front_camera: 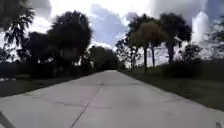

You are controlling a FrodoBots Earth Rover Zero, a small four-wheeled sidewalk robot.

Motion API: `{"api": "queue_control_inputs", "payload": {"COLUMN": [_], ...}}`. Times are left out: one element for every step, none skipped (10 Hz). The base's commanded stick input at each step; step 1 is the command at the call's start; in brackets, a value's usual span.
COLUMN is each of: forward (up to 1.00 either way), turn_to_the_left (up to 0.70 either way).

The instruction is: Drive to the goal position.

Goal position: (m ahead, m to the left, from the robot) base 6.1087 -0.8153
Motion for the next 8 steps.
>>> {"api": "queue_control_inputs", "payload": {"forward": [1.00, 1.00, 1.00, 1.00, 1.00, 1.00, 1.00, 1.00], "turn_to_the_left": [0.00, 0.00, 0.00, 0.00, 0.00, 0.00, 0.00, 0.00]}}
